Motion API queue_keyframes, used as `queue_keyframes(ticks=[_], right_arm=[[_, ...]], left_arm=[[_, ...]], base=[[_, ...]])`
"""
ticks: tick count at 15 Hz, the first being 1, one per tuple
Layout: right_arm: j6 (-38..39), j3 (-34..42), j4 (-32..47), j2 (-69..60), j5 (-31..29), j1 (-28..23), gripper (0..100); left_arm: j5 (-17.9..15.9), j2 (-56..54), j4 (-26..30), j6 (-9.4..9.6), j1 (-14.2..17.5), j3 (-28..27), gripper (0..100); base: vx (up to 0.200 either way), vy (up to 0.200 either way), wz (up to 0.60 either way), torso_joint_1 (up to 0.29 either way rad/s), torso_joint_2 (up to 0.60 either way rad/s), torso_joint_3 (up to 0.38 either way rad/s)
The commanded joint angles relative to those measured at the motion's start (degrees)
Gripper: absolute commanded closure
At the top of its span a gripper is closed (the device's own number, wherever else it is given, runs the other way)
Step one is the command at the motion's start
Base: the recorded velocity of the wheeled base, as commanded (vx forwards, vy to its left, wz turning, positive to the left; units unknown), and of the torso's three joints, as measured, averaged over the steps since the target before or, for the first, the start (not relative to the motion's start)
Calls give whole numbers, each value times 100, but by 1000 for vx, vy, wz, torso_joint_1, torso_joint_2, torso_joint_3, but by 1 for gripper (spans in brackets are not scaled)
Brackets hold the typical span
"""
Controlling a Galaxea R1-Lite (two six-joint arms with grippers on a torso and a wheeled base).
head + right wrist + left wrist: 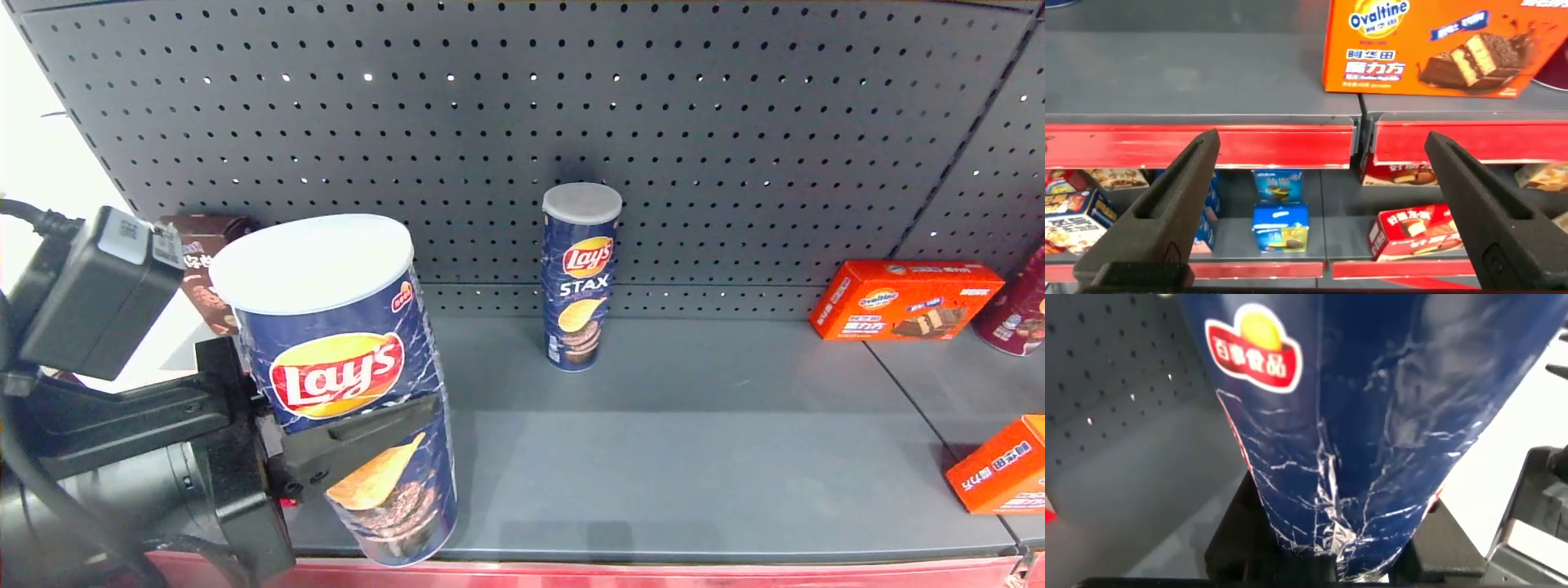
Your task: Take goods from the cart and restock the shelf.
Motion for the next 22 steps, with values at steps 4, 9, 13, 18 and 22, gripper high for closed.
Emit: queue_keyframes(ticks=[4,9,13,18,22], right_arm=[[104,-2149,-22,2498,974,184,0],[77,-2896,-593,4273,1247,808,0],[86,-3054,-1472,5653,1264,1406,0],[-11,-3705,-3142,7534,1967,1529,0],[-907,-4663,-3775,8799,3716,1388,0]], left_arm=[[5,195,-28,-155,37,-291,100],[-13,195,-19,-172,-15,-308,100],[-13,266,-19,-181,-15,-388,100],[-4,319,-19,-207,29,-475,100],[14,310,-19,-339,46,-528,100]], base=[[0,0,0,0,0,0],[0,0,0,0,0,0],[0,0,0,0,0,0],[0,0,0,0,0,0],[0,0,0,0,0,0]])
